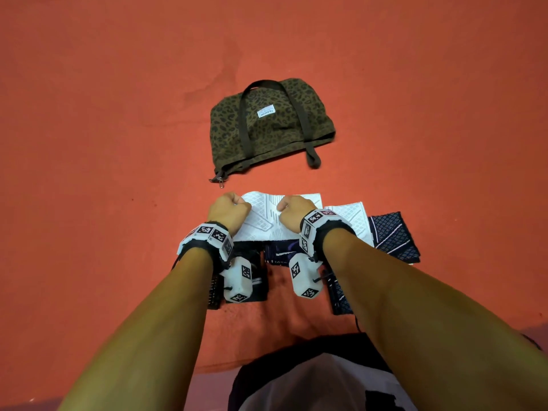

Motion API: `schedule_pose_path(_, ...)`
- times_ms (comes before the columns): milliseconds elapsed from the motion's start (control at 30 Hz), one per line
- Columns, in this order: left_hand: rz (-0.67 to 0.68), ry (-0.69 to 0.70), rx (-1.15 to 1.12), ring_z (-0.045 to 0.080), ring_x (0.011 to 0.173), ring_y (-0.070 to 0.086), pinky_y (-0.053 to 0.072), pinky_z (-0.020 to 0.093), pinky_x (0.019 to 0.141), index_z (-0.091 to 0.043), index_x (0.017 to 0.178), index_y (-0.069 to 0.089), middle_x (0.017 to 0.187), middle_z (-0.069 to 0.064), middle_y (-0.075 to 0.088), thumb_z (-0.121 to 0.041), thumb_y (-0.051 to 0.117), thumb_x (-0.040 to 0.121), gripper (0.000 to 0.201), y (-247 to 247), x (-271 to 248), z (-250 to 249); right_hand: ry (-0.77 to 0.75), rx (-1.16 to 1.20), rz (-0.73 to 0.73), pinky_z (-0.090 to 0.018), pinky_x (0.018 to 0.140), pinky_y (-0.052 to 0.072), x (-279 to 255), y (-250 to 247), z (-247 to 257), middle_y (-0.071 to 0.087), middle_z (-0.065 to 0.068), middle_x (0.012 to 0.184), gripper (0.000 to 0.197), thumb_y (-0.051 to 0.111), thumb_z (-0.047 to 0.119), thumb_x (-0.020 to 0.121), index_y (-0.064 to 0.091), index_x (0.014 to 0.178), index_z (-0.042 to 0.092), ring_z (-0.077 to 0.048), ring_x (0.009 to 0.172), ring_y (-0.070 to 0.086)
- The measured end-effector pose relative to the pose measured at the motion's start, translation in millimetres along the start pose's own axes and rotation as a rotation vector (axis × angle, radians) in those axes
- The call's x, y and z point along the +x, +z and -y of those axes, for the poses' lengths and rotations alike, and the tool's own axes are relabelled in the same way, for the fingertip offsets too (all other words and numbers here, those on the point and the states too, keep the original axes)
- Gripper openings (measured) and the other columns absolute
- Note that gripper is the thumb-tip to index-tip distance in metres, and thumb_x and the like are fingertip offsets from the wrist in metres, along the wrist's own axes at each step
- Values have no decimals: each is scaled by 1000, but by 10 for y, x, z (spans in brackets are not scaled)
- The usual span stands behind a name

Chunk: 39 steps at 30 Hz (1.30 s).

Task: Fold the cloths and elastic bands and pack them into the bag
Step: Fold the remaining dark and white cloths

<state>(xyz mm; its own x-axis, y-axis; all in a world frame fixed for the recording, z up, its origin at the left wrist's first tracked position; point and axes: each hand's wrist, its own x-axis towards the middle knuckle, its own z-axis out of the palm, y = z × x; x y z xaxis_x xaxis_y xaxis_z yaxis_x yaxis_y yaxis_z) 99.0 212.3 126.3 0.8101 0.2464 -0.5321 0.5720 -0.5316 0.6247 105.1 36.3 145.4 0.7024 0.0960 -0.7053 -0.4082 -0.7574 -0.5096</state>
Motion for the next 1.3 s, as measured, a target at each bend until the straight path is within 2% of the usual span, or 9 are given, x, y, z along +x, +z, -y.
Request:
schedule_pose_path(167, 36, 85, -158, 18, 68, 54, 46, 31, 67, -22, 83, 63, 74, -1, 59, -12, 61, 77, 12, 83, -21, -93, -24, -28, 72, -30, 92, 49, 31, 166, -91, 62, 0, 120, 29, 45, 13, 91, 60, 111, 26, -20, 104, 58)
schedule_pose_path(300, 151, 140, -230, 18, 67, 52, 49, 33, 67, -24, 118, 61, 71, 0, 50, -4, 63, 83, 41, 266, -81, -276, -46, -24, 93, -38, 97, 48, 24, 175, -178, 63, -5, 121, 36, 40, 10, 90, 60, 118, 22, -25, 109, 59)
schedule_pose_path(433, 260, 29, -273, 21, 77, 65, 59, 39, 74, -22, 135, 41, 89, 4, 58, -14, 65, 88, 53, 496, -103, -390, -62, 4, 34, -30, 80, 46, 18, 102, -275, 65, -5, 112, 29, 49, 30, 96, 60, 121, 21, -24, 92, 58)
schedule_pose_path(667, 322, -59, -248, 18, 65, 61, 55, 33, 67, -7, 123, 55, 84, 8, 63, -24, 56, 98, 30, 745, -58, -325, 87, 33, -231, -29, 72, 40, 105, -104, -504, 66, -17, 108, 31, 40, 24, 100, 64, 107, 6, -33, 95, 60)
schedule_pose_path(800, 260, -17, -172, 17, 54, 61, 52, 27, 52, -6, 121, 52, 72, 9, 62, -6, 52, 96, 24, 781, -10, -267, 111, 72, -233, -31, 74, 40, 143, -154, -548, 65, -14, 107, 43, 42, 43, 101, 63, 108, 6, -31, 98, 59)
schedule_pose_path(900, 194, 16, -61, 19, 58, 61, 50, 31, 60, -12, 116, 54, 71, 6, 61, -6, 58, 91, 26, 751, 45, -226, 110, 6, -216, -28, 72, 45, 165, -163, -550, 61, -13, 112, 15, 57, 24, 92, 57, 99, 11, -28, 90, 58)
schedule_pose_path(1000, 123, 3, 20, 23, 76, 65, 48, 31, 66, -16, 114, 50, 85, 7, 66, -13, 67, 87, 31, 708, 87, -184, 124, -42, -191, -32, 80, 51, 178, -158, -553, 46, -14, 123, 26, 61, 18, 85, 58, 109, 8, -31, 97, 59)
schedule_pose_path(1133, 101, -28, 78, 27, 89, 66, 51, 34, 74, -15, 103, 54, 94, 9, 69, -18, 68, 87, 22, 702, 107, -120, 104, -46, -162, -26, 61, 41, 196, -174, -572, 60, -11, 112, 24, 53, 8, 87, 59, 110, 7, -24, 85, 56)
schedule_pose_path(1300, 129, -65, 21, 22, 73, 66, 59, 40, 80, -13, 90, 64, 74, 3, 69, -22, 68, 86, 11, 663, 116, -110, 115, 10, -182, -29, 66, 40, 182, -212, -521, 60, -15, 113, 33, 46, 9, 91, 50, 124, 4, -28, 85, 53)
